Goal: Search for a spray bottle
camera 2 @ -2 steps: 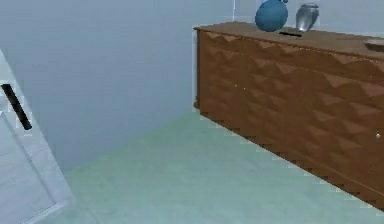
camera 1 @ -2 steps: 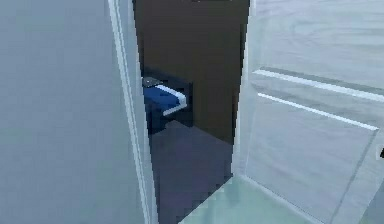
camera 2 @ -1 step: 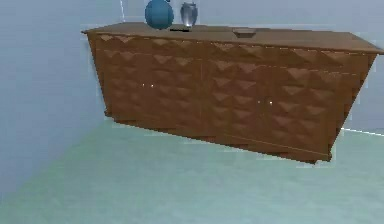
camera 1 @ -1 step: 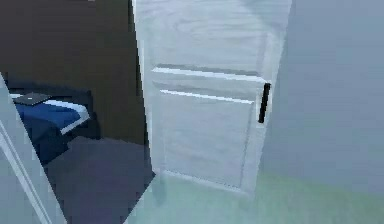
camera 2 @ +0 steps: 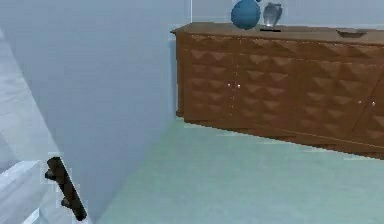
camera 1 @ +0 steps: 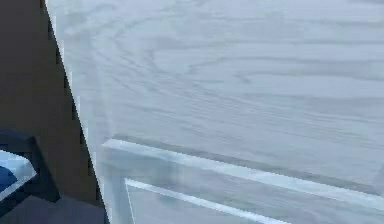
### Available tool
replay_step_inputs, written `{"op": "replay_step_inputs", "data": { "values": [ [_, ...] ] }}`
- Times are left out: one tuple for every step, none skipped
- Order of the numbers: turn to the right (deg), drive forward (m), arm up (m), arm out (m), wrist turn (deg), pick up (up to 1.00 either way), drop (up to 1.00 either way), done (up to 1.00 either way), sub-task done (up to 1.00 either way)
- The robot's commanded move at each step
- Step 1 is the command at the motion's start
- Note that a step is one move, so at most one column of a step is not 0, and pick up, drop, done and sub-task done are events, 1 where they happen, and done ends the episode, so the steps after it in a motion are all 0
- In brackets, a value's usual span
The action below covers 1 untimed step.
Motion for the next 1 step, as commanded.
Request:
{"op": "replay_step_inputs", "data": {
  "values": [
    [-45.0, 0.00, 0.00, 0.00, 0.0, 0.00, 0.00, 0.00, 0.00]
  ]
}}
